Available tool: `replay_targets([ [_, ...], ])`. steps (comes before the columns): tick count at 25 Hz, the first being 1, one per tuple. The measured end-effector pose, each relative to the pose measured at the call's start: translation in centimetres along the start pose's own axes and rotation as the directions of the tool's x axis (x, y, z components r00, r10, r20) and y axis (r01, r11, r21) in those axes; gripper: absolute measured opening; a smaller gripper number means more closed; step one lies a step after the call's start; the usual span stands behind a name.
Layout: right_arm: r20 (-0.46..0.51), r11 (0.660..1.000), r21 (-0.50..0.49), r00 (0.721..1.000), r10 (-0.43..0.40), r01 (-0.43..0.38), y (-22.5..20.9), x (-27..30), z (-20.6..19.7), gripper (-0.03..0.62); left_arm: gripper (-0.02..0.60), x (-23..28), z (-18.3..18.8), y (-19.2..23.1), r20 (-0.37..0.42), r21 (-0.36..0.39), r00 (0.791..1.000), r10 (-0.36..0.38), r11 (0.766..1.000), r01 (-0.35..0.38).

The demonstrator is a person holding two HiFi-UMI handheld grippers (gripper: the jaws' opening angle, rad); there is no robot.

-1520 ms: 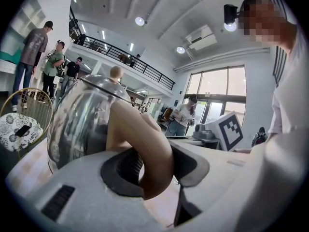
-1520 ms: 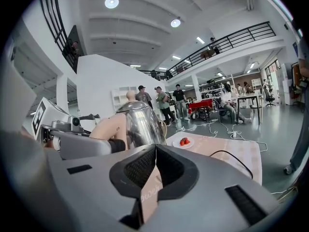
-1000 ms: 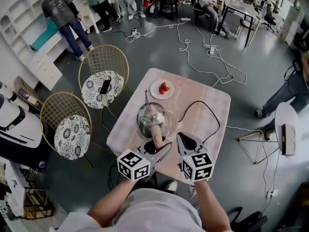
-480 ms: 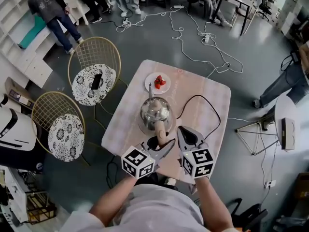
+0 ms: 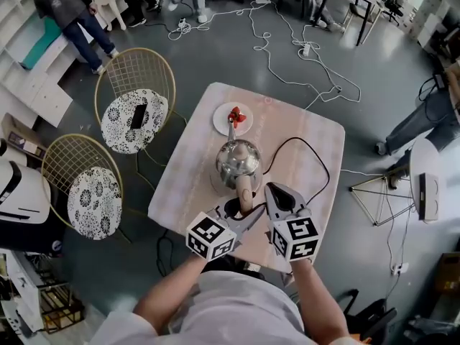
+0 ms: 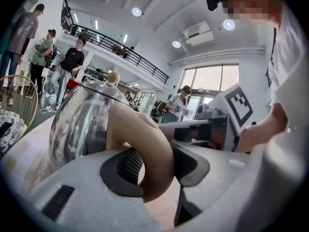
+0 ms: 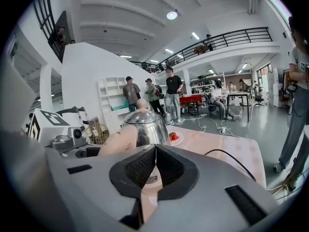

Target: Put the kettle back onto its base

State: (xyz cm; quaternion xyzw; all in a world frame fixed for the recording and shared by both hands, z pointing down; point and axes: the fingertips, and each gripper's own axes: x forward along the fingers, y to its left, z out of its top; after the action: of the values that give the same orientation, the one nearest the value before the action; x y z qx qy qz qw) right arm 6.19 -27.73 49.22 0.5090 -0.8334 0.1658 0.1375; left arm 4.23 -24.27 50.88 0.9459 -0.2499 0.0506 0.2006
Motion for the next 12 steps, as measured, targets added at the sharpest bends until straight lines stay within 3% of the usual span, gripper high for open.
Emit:
replay_targets([
  [12, -0.009, 1.0, 0.002, 1.0, -0.028, 0.028, -1.6, 0.4, 0.0, 0.005, 0.156, 1.7, -1.1, 0.3, -0.011, -0.006, 0.999, -0.031, 0.999, 0.031],
])
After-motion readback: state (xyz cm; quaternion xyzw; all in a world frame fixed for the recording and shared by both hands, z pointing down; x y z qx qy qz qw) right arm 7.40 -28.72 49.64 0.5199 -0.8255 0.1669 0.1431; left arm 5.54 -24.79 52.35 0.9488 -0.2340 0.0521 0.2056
